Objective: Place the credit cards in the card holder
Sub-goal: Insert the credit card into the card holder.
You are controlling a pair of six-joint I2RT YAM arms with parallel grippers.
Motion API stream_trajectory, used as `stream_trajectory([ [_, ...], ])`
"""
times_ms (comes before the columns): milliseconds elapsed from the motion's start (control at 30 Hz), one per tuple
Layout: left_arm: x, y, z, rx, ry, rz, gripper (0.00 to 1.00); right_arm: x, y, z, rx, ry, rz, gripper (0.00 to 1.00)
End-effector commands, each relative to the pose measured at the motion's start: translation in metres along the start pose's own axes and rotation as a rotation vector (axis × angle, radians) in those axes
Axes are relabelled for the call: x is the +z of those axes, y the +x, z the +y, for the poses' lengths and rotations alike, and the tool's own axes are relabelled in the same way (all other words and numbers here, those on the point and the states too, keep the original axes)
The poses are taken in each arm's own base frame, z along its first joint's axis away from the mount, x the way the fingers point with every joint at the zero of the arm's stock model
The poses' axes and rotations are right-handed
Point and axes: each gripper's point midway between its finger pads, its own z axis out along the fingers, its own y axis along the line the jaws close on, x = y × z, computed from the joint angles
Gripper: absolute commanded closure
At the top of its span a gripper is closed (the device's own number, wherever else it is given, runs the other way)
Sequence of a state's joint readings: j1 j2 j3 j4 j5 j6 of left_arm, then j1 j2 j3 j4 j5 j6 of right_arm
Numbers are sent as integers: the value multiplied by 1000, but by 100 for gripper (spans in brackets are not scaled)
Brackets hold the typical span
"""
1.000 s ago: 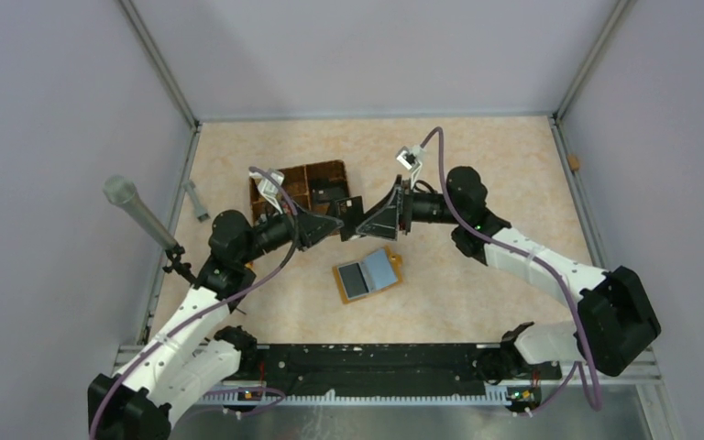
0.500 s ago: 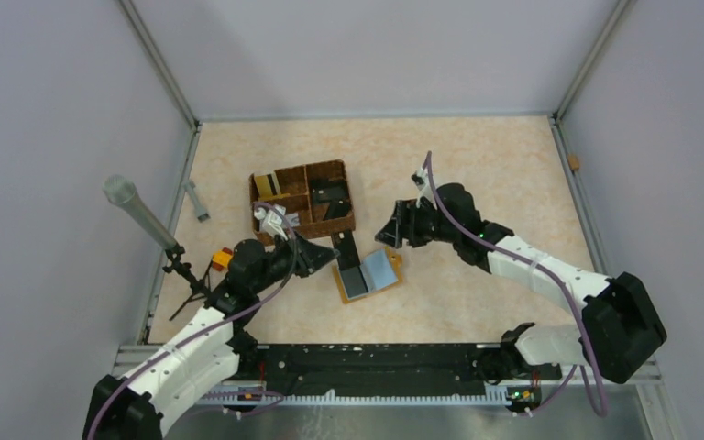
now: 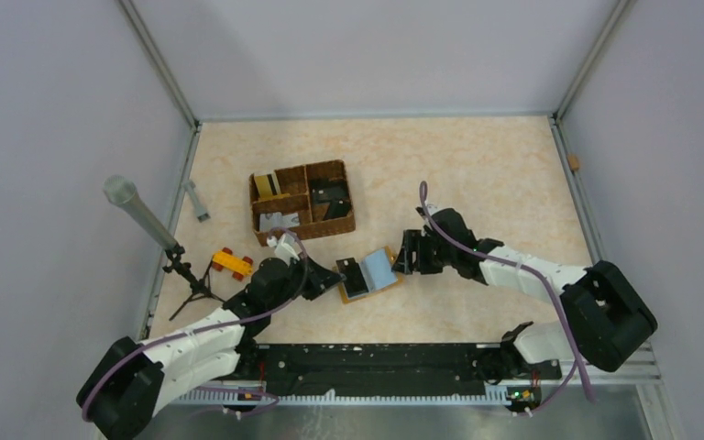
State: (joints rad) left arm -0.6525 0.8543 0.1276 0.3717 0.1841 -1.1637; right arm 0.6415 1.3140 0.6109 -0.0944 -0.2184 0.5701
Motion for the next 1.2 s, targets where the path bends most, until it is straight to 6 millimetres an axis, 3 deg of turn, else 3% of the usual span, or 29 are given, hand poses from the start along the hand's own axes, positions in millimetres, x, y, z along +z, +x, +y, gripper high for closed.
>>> stream_trajectory([
  [0,4,-13,-9,-28,43,-89,100,10,-3,17,36,-95,-23,40],
  [233,7,-9,3,-49,20,-83,100,25,8,17,90,-127,12,47],
  [367,9,-8,6,-57,15,-78,100,30,13,3,106,-58,34,59],
  [667,16,-4,-1,-85,62,-49,100,38,30,-17,125,31,92,94],
  [833,19,-3,5,-95,46,-51,100,39,34,-19,140,46,97,100],
  [1167,26,6,16,-147,9,-31,100,40,34,-19,143,73,91,100],
])
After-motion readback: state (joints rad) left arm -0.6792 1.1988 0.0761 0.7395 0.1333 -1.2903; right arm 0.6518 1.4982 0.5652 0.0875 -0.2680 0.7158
